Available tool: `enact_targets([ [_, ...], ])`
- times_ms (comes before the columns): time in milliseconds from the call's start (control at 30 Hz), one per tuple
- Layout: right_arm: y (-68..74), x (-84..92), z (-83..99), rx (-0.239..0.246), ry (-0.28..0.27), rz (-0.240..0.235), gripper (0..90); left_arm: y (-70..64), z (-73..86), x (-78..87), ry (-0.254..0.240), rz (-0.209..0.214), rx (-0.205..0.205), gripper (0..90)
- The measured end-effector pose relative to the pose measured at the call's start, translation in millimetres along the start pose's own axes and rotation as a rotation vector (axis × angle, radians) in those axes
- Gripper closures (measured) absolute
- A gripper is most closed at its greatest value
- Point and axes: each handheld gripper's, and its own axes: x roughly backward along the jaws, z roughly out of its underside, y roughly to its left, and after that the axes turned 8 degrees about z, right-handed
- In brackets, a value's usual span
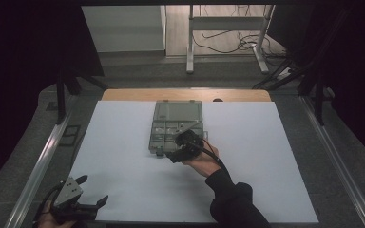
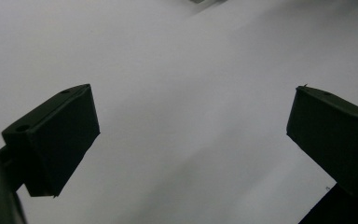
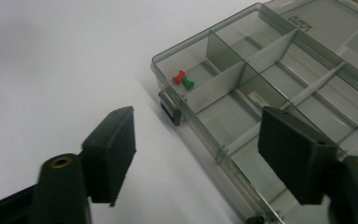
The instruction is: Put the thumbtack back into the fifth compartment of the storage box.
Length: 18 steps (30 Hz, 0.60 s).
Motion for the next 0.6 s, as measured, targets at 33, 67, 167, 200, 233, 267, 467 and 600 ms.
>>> enact_targets([
  [33,-0.5,1.2,1.6,-0.002,-0.006,0.0,24.3,0.1,0.0,0.0,0.0,0.0,0.001,2.7],
  [67,-1.1,3.6,4.7,-0.01,-0.009,-0.002,23.1,0.1,-0.1,-0.1,0.0,0.0,0.001,2.7],
  [167,-2.9,7.2,11.8,-0.02,-0.008,-0.002,18.4,-0.2,-0.1,-0.1,0.001,0.0,0.0,2.7],
  [200,-3.3,8.5,13.7,-0.022,-0.001,0.001,16.8,-0.2,-0.1,-0.1,0.001,-0.001,0.0,2.7],
  [233,-4.0,9.8,15.6,-0.022,-0.002,0.005,15.6,-0.2,-0.1,0.0,0.001,-0.001,-0.001,2.7],
  [267,-4.8,11.2,17.4,-0.021,-0.003,0.007,14.7,-0.2,-0.1,0.0,0.001,-0.001,-0.001,2.7],
  [467,-6.5,20.6,26.3,-0.028,0.008,0.005,7.8,-0.3,-0.3,-0.1,0.002,0.001,-0.003,2.7],
  [600,-5.0,27.6,31.9,-0.01,0.014,0.01,4.1,-0.2,-0.1,0.0,0.001,0.0,-0.004,2.7],
])
